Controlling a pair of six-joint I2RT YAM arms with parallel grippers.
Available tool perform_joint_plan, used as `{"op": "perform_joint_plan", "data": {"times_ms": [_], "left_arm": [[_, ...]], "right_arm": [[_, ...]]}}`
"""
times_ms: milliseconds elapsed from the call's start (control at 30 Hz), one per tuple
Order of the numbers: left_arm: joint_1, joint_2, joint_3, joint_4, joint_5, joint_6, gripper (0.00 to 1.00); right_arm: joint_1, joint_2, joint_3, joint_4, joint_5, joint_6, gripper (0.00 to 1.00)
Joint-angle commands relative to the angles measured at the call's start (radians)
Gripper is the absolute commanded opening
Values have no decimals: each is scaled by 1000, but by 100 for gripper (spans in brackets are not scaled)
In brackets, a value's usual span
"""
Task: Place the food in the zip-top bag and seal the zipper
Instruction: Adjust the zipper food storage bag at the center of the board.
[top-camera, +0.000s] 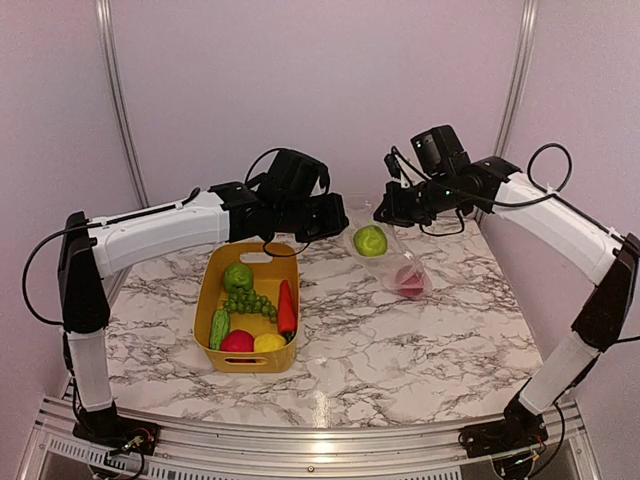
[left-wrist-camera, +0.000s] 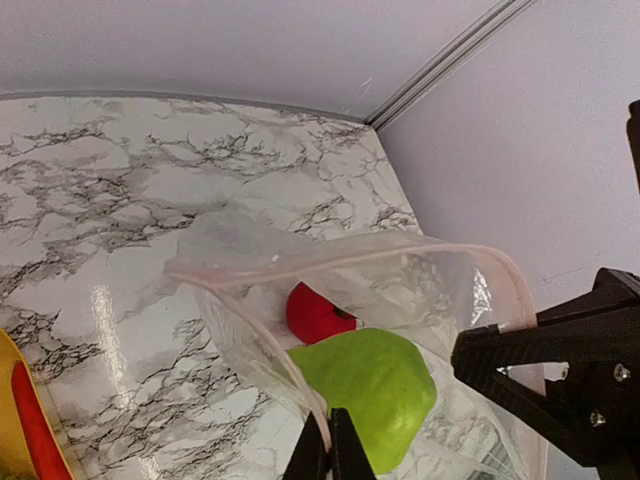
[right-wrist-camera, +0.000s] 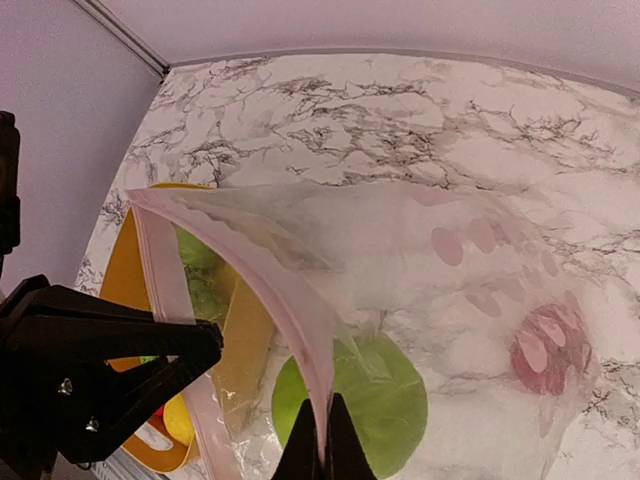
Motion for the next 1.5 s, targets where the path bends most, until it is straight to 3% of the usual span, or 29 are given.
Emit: {"op": "perform_joint_plan", "data": {"times_ms": [0,133,333,533,600,700,733,767,933,1133,1200,1333,1467], "left_arm": [[-6,-41,161,-6,-16,41,0],[3,-37,98,-11,-41,7,0],[8,30,108,39,61,-23,0],[10,111,298,85,136,40,0],[11,117,317,84,137,52,15],[10,89,272,68,120,85,52],[10,68,237,68,109,94,87],[9,40,195,67,92,94,98],[11,-146,-90,76,65,139,99],[9,-365,-421,40,-41,237,99],[9,-429,-473,-3,-120,240,99],[21,-518,-537,-163,-435,148,99],[65,-503,-558,-236,-421,246,99]], "right_arm": [[-28,14,194,-154,246,-70,0],[-82,-25,182,-160,261,-74,0],[-122,-54,145,-136,229,-102,0],[-144,-35,274,-139,263,-132,0],[-144,-34,299,-128,255,-135,0],[-143,-42,261,-101,230,-130,0],[-143,-47,230,-90,218,-125,0],[-143,-52,191,-77,198,-120,0],[-138,-107,-37,34,109,-61,0],[-105,-105,-170,111,48,-24,0],[-83,-91,-172,116,39,-22,0],[-53,-63,-163,128,31,-24,0],[-39,-30,-146,138,2,-18,0]]}}
